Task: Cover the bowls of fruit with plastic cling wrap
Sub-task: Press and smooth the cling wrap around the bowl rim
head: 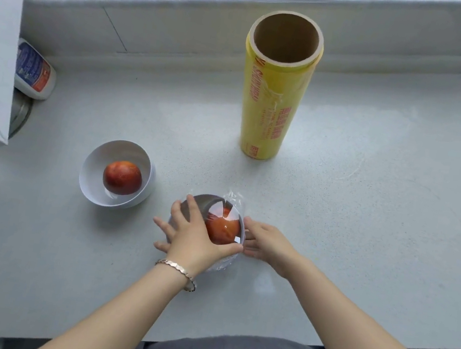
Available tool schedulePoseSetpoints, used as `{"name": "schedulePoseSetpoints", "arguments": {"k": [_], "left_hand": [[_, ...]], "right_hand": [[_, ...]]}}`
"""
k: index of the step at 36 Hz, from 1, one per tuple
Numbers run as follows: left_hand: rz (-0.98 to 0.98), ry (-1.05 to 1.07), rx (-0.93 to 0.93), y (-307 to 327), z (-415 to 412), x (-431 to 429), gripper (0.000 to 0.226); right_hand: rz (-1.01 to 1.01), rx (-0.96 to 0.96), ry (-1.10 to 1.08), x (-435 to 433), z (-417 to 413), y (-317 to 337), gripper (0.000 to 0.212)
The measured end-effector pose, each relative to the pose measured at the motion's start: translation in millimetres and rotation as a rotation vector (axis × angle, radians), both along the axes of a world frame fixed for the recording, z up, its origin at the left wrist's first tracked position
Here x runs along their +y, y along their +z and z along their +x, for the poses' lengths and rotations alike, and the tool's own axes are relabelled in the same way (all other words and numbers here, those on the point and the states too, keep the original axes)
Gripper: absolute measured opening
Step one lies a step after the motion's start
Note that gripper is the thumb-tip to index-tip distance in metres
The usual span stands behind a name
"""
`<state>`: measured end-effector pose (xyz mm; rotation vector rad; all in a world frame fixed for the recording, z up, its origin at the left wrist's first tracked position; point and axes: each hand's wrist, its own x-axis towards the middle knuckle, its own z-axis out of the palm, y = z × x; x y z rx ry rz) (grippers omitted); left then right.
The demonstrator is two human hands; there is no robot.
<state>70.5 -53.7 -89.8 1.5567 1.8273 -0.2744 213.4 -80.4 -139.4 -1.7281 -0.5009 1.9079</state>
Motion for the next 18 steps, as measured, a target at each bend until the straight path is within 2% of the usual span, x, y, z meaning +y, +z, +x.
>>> {"name": "schedulePoseSetpoints", "arguments": {"k": [3,9,14,18], "left_hand": [[0.016,-0.114,0.015,0,-12,1,0.138],[0.044,-0.586,0.025,-2,-32,11,0.136],[0.072,-0.675,0.089,-3,-30,11,0.140],[0.156,-0.810,0.117,-8,-29,13,0.143]], "right_hand": [[0.070,-0.048,-0.032,-2,-5,-2,0.030],[0.144,-0.089,-0.051,2,-2,-3,0.009],[0.157,-0.147,-0.018,9,-4,-2,0.016],[0.224,-0.391,-0.010,7,-10,-1,0.016]]}}
